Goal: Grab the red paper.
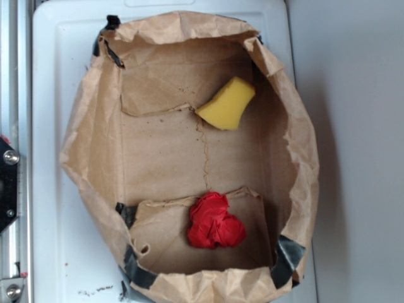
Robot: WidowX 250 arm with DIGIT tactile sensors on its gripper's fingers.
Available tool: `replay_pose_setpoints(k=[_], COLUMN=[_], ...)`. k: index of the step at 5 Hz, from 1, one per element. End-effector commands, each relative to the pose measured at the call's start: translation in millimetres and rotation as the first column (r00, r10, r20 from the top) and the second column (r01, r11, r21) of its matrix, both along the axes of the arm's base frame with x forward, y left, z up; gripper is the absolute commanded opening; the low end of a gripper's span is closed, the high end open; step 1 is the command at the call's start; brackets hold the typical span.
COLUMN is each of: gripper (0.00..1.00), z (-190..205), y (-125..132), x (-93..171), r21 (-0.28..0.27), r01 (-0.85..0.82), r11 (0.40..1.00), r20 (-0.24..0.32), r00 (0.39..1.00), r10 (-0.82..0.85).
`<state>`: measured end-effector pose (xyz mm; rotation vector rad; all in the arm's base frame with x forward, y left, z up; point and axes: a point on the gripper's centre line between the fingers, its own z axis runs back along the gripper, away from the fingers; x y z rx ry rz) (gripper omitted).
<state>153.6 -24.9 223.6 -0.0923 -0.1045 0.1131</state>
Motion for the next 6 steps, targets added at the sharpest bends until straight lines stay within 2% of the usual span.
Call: replay_pose_setpoints(k=[1, 2, 3, 4, 5, 6], gripper=[1.0, 1.0, 1.0, 1.0, 1.0, 1.0], z=[4, -8, -20, -33, -52, -76], y=[1, 12, 28, 39, 37, 25], x=[57, 83, 103, 113, 122, 122], r21=[-0.044, -0.042, -0.021, -0.018, -0.037, -0.045], r01=[-0.075, -0.127, -0.181, -0.21, -0.163, -0.139], r11=[0.996, 0.991, 0.983, 0.978, 0.986, 0.989], r20=[0.07, 0.071, 0.095, 0.114, 0.129, 0.094], r00=[0.994, 0.989, 0.979, 0.971, 0.978, 0.985], r10=[0.078, 0.13, 0.182, 0.21, 0.166, 0.143])
